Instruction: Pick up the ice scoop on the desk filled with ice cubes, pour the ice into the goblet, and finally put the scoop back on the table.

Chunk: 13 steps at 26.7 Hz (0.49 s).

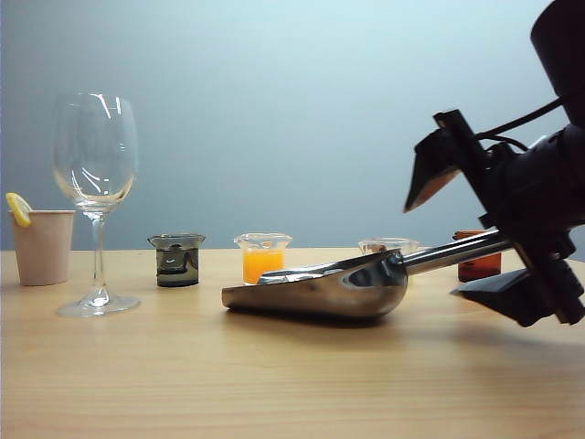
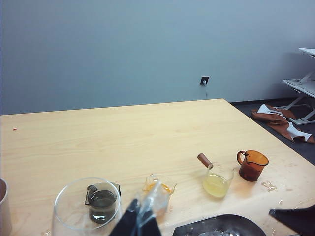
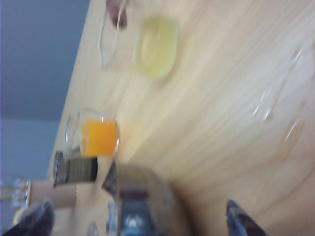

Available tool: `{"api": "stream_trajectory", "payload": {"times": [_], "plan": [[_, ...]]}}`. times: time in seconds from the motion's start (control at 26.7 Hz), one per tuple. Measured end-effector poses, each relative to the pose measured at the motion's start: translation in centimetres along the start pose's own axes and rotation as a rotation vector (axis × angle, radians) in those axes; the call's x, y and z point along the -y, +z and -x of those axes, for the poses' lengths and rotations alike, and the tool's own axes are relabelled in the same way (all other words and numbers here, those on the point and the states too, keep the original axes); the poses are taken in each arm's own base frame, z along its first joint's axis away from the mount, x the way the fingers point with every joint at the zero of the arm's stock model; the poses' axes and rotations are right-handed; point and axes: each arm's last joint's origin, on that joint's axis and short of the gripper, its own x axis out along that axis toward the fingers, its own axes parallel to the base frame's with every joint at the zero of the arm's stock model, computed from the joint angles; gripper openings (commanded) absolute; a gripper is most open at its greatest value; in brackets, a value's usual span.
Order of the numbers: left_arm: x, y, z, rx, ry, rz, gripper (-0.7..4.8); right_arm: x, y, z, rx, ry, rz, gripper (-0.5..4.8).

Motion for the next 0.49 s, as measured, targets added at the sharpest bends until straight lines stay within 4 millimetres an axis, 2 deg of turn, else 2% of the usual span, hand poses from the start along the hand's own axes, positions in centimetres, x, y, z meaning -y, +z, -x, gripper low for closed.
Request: {"api": "stream_trajectory", "payload": {"times": [0.11, 0.19, 0.49], "plan": [[0.0, 0.0, 0.0, 0.0, 0.0, 0.0, -0.05, -0.3, -1.2, 0.2, -0.026, 0.008, -0.002, 4.63], [0.0, 0.0, 0.0, 0.0, 0.0, 0.0, -0.05, -0.6, -2.2, 0.4, 0.019, 0.0, -0.006, 4.63], [0.0, 0.0, 0.0, 0.0, 0.0, 0.0, -0.05, -0.8, -3.1, 0.8, 0.177, -0.025, -0.043, 4.64]]}}
